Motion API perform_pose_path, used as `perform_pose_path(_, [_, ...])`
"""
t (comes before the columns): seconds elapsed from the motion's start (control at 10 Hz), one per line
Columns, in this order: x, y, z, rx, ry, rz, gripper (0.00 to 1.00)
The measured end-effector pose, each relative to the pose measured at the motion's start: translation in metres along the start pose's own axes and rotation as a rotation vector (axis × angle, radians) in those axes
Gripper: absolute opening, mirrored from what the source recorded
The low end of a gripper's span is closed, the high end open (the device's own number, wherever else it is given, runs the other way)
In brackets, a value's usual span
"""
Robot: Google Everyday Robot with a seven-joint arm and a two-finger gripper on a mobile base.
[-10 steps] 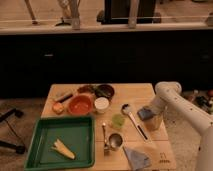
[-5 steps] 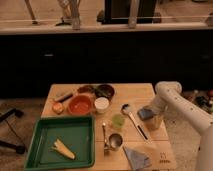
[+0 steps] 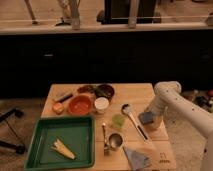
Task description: Place sponge in metal cup
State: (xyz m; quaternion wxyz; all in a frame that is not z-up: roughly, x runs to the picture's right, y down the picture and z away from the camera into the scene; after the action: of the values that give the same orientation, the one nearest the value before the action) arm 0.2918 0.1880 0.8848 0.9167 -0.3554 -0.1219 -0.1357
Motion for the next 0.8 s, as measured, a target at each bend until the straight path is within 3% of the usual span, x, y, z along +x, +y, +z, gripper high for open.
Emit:
perform_pose_path(0.6, [-0.0026, 0.0026, -0.0055, 0.014, 0.013, 0.005, 0.74])
perform_pose_path(0.8, [-0.0011, 0.0032, -0.0059, 0.021, 0.015, 0.010, 0.56])
